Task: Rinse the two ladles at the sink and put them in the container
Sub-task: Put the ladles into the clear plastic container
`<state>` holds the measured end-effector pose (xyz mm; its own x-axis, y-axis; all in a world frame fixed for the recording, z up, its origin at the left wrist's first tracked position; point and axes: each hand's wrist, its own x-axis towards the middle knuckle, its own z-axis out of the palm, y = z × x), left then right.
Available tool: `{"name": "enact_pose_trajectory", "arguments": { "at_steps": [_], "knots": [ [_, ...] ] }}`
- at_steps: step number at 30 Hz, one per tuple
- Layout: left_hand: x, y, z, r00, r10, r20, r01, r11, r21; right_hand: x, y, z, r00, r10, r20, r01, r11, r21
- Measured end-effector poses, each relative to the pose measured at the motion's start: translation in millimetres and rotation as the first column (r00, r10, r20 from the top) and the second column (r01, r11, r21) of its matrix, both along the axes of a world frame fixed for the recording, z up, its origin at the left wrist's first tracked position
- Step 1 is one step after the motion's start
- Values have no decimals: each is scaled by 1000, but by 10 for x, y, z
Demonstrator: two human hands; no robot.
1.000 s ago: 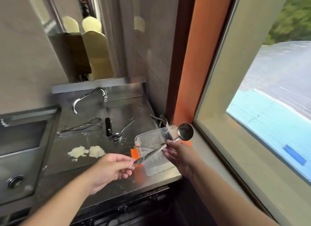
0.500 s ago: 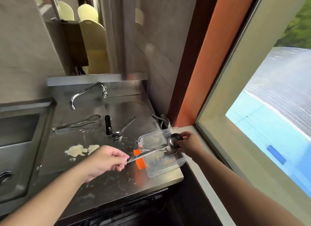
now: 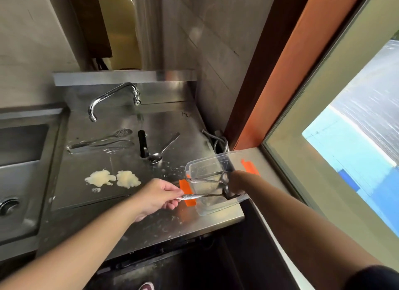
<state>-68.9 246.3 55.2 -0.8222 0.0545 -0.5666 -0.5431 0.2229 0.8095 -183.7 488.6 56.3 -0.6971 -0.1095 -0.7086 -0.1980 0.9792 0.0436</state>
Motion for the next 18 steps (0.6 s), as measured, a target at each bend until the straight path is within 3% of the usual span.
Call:
{"name": "enact_pose_trajectory", "arguments": {
  "at_steps": [12, 18],
  "knots": [
    [41, 460, -138, 996, 64, -66, -64, 998, 9, -55, 79, -346, 999, 36, 23, -38, 994, 104],
    [131, 538, -100, 989, 102, -107, -103, 995, -5, 38, 96, -135, 999, 36, -28, -36, 999, -4]
  ]
}}
